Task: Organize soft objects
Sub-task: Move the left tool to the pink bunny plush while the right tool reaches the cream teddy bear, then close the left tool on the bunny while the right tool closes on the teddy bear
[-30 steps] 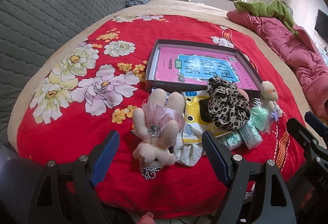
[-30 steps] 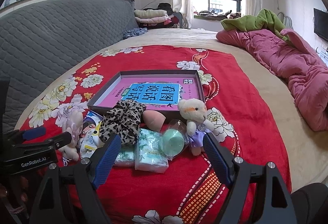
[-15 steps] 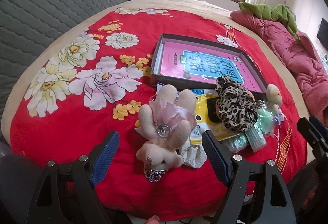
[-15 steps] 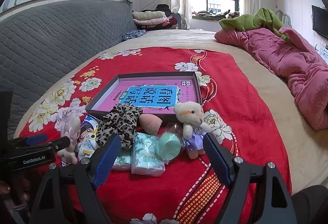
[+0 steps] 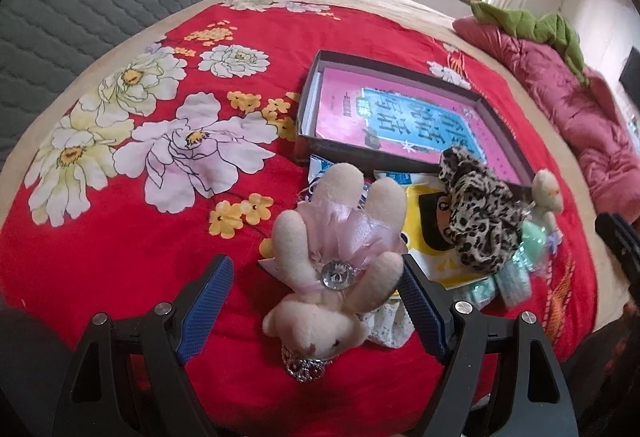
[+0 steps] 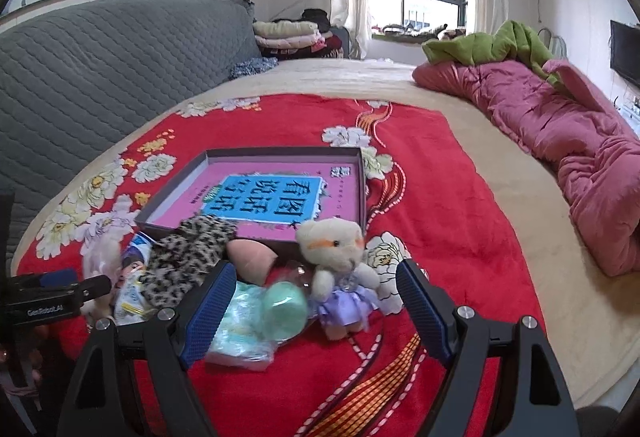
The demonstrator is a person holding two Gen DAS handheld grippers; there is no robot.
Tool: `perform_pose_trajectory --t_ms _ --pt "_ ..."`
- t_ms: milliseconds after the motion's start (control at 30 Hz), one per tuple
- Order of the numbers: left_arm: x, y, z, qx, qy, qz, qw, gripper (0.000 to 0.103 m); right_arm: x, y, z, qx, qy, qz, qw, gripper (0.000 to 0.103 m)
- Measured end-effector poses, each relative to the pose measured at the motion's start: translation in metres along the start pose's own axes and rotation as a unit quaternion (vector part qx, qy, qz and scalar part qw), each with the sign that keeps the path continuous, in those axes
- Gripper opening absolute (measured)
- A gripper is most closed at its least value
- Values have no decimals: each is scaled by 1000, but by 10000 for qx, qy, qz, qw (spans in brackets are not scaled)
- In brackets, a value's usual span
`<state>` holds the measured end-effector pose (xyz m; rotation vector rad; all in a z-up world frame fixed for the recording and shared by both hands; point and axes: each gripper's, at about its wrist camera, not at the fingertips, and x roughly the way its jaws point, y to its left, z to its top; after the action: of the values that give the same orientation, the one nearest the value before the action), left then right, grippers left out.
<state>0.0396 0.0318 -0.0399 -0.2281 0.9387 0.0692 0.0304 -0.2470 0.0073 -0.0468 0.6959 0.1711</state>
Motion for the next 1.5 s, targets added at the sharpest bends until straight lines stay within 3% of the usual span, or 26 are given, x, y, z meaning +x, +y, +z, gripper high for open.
perform_pose_trajectory --t_ms 167,467,600,833,933,1200,1500 --pt "9 -7 -1 205 35 105 9997 83 24 -17 0 4 404 40 9992 82" --pt "28 -1 0 82 359 -28 9993 81 68 -23 0 -385 766 12 9963 80" --pt "32 4 1 -32 380 -94 9992 71 75 -26 4 -233 702 122 9972 79" --pt "33 4 3 -22 360 -160 9992 64 90 -25 7 -247 790 275 9962 71" --pt "32 3 3 7 328 -170 9993 56 97 -20 5 -294 873 357 9951 62" --pt "19 -1 5 136 125 -228 9996 54 99 -31 4 80 846 646 9943 46" --pt "5 12 9 -152 -68 -420 9990 54 86 -28 10 -40 588 641 9962 45"
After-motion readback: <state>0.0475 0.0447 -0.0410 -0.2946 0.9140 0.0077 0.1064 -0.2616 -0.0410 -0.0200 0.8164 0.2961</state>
